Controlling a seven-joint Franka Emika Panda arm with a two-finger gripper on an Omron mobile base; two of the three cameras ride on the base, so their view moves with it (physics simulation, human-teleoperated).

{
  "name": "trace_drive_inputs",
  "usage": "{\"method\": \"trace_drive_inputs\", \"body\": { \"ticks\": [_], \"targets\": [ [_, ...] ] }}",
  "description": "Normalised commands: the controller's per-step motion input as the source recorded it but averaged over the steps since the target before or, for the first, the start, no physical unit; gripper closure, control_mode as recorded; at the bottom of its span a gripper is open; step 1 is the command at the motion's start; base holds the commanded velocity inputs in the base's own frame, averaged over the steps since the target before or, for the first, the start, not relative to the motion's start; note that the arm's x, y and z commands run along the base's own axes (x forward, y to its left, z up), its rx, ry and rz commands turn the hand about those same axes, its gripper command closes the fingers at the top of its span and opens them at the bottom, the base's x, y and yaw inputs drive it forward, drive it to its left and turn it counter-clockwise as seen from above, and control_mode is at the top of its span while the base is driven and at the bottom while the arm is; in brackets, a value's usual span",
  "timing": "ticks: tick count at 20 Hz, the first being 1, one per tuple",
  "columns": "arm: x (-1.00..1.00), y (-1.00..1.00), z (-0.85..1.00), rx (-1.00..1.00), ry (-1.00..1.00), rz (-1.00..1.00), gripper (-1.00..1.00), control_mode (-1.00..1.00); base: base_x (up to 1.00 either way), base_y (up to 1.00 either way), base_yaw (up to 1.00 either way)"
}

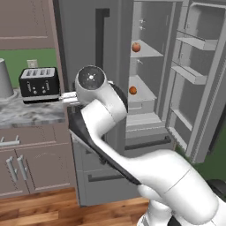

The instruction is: Retrieve the peach and mango from the fridge and place them into the bowl on the dining table.

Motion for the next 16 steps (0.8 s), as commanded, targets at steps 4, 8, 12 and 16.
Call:
{"method": "trace_drive_inputs", "body": {
  "ticks": [4,8,12,16],
  "targets": [
    [-1.0,0.28,0.69,-0.04,-0.28,-0.08,1.0,-1.0,0.0,0.0,0.0],
    [-0.89,-0.6,1.0,0.0,-0.21,-0.13,1.0,-1.0,0.0,0.0,0.0],
    [-0.38,-1.0,1.0,0.0,-0.14,-0.12,1.0,-1.0,0.0,0.0,0.0],
    [-0.31,-1.0,0.73,0.01,-0.05,-0.05,1.0,-1.0,0.0,0.0,0.0]
  ]
}}
